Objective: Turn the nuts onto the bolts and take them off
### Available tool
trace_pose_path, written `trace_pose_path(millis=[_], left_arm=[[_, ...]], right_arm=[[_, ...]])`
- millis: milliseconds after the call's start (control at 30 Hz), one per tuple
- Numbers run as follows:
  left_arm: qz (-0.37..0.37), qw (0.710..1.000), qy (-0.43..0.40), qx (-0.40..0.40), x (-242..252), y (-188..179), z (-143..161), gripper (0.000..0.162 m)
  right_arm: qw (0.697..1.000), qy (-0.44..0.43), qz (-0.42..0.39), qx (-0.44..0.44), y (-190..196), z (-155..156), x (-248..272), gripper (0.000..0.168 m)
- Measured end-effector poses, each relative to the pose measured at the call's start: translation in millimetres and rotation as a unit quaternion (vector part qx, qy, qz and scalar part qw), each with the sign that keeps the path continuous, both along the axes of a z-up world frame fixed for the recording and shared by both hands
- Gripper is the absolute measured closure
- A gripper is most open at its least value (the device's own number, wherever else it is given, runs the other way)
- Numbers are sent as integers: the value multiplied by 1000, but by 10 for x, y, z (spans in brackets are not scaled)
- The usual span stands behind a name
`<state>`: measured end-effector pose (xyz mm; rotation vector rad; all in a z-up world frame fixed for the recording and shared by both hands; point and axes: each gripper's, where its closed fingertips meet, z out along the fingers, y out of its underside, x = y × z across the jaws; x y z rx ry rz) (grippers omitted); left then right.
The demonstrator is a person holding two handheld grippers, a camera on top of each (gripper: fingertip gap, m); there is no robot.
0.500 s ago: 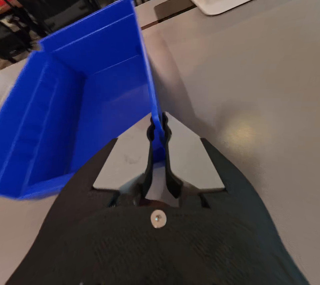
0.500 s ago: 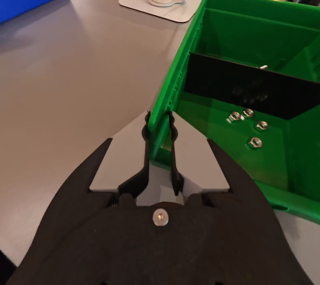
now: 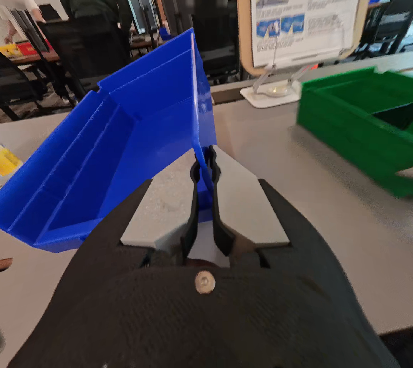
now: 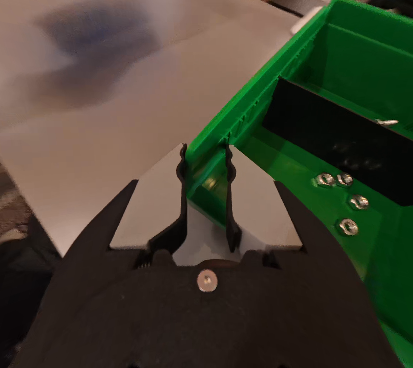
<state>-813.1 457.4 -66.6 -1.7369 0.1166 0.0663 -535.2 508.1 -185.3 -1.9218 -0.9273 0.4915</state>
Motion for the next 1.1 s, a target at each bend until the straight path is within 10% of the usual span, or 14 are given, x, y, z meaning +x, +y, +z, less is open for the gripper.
trace_pose_path(millis=[233, 367, 667, 1100], left_arm=[[4, 995, 15, 98, 34, -512, 903, 158], [17, 993, 35, 115, -68, -780, 1064, 159], [-47, 988, 33, 143, 472, -963, 1132, 160], [-381, 922, 37, 62, 3565, -257, 523, 157]], right_arm=[[991, 12, 130, -8, -418, 68, -2119, 127], [982, 41, 185, 19, -790, 441, -2361, 133], [974, 81, 203, 62, -832, 788, -755, 134], [991, 108, -71, 46, -210, 1027, 2310, 118]])
